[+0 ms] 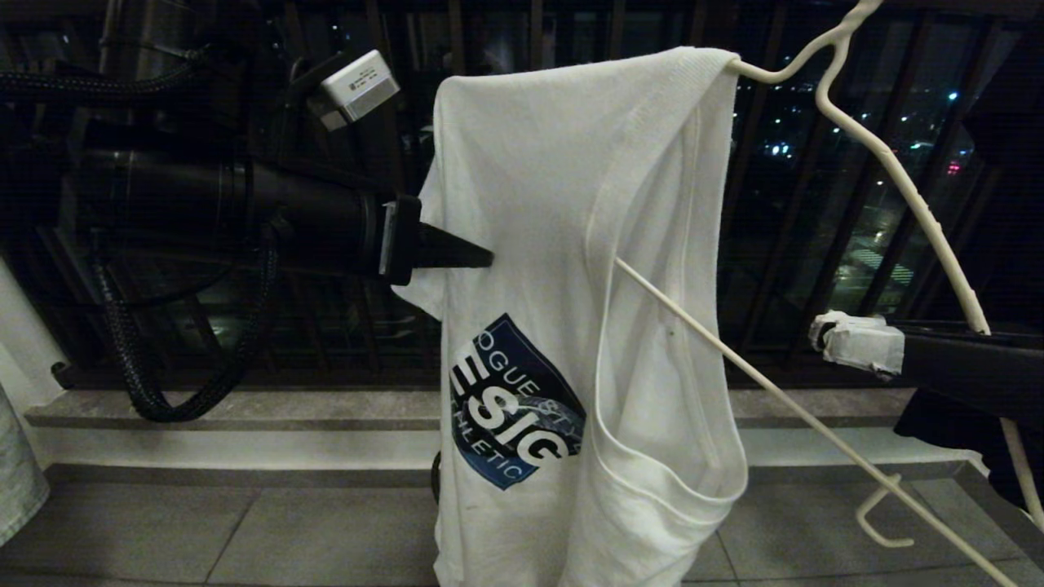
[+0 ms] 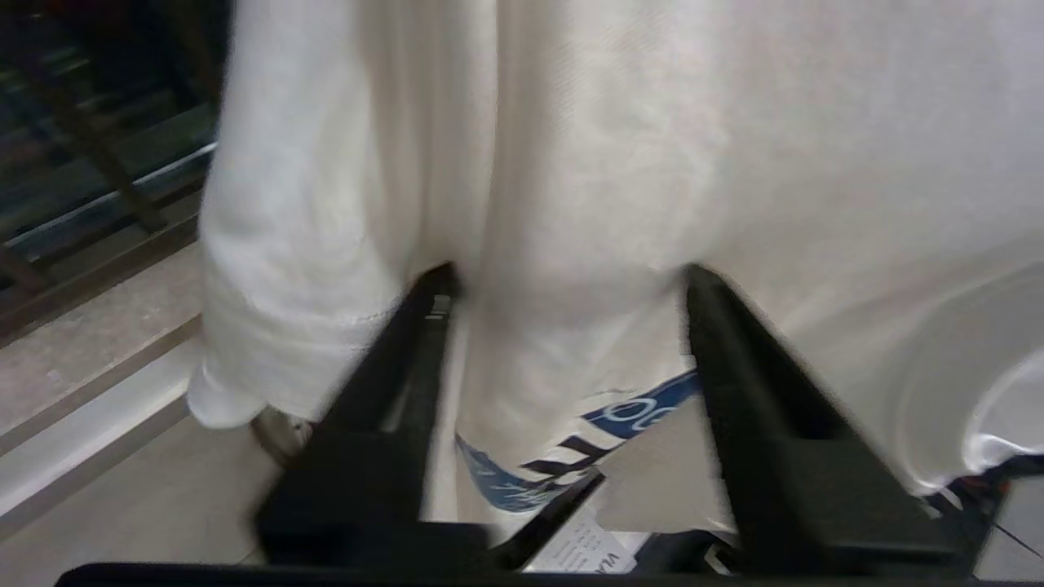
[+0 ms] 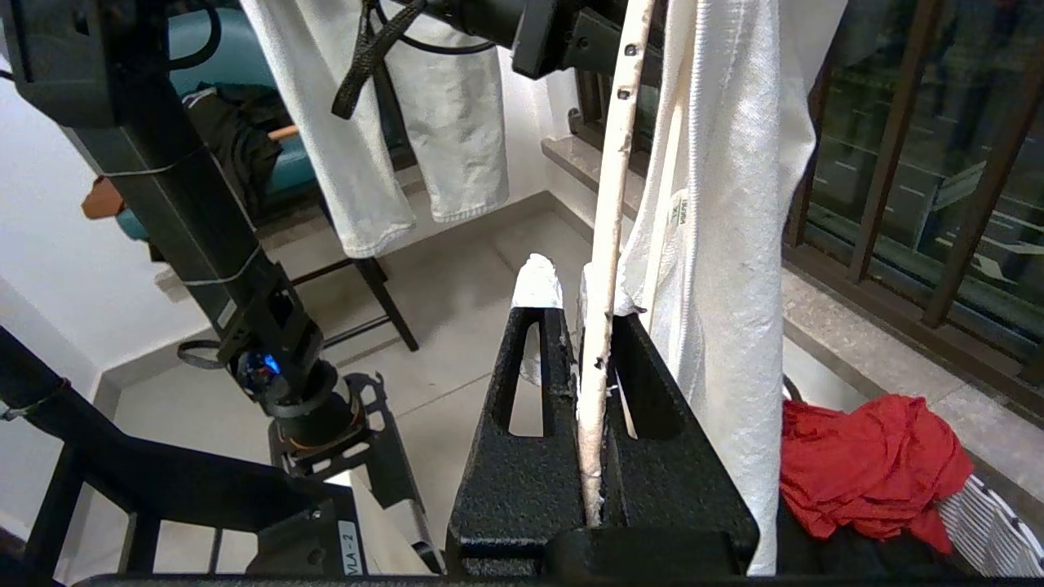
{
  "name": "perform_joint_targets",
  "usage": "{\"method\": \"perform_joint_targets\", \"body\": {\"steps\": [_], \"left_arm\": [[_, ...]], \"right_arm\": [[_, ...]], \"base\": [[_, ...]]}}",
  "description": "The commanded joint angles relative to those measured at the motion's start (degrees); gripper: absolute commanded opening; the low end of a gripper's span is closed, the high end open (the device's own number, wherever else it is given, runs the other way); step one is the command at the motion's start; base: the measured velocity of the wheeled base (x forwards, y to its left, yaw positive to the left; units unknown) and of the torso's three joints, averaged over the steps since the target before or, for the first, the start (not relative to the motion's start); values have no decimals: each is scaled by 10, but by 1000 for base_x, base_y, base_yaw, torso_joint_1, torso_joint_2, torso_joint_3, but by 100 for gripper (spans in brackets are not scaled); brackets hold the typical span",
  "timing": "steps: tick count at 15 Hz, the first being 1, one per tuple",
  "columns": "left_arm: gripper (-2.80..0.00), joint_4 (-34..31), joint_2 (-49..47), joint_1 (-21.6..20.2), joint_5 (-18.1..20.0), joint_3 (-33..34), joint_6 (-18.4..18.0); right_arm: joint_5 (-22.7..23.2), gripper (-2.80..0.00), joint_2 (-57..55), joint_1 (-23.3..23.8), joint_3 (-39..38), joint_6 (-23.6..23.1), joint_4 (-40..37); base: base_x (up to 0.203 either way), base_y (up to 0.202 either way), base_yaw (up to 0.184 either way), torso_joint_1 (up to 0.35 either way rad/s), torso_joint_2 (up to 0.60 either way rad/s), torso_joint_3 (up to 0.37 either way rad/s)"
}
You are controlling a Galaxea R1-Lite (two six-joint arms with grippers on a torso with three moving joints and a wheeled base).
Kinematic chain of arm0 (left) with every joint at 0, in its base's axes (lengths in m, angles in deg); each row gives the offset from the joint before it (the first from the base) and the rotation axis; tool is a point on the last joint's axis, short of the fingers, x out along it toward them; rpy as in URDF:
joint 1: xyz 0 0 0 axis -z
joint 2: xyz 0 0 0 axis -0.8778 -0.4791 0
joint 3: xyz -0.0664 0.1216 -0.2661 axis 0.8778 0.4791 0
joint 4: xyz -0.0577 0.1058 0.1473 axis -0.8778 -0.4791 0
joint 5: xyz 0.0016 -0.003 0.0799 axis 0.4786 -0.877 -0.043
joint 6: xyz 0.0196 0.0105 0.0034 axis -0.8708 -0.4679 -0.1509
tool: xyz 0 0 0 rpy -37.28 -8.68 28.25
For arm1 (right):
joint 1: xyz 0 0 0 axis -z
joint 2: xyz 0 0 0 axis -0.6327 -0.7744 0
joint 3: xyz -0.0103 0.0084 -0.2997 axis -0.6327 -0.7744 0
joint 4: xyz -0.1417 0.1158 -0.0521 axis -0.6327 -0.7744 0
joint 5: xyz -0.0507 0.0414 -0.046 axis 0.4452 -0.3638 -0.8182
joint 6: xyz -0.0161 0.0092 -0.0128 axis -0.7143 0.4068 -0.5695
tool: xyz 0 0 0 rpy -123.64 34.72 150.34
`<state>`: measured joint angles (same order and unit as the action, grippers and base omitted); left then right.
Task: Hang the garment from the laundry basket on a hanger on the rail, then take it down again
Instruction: Hang the clothes on the clothes rack
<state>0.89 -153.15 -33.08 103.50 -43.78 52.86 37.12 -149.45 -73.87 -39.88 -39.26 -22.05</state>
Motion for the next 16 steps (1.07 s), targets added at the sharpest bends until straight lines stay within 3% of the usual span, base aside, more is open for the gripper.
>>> {"method": "perform_joint_targets", "body": {"steps": [1,9,13,16], "left_arm": [[-280,-1,-2,0,10,-3,1],[-280,11,21,0,8,44,0],[-280,18,37,3,11,113,0],[-280,82,61,34,10,181,4]], "right_arm": [[2,-280,-1,0,0,1,1],[2,-280,-1,7,2,2,1],[2,-280,0,9,5,18,2],[2,-280,-1,13,7,20,2]], "base": [[0,0,0,0,0,0],[0,0,0,0,0,0],[0,0,0,0,0,0],[0,0,0,0,0,0]]}}
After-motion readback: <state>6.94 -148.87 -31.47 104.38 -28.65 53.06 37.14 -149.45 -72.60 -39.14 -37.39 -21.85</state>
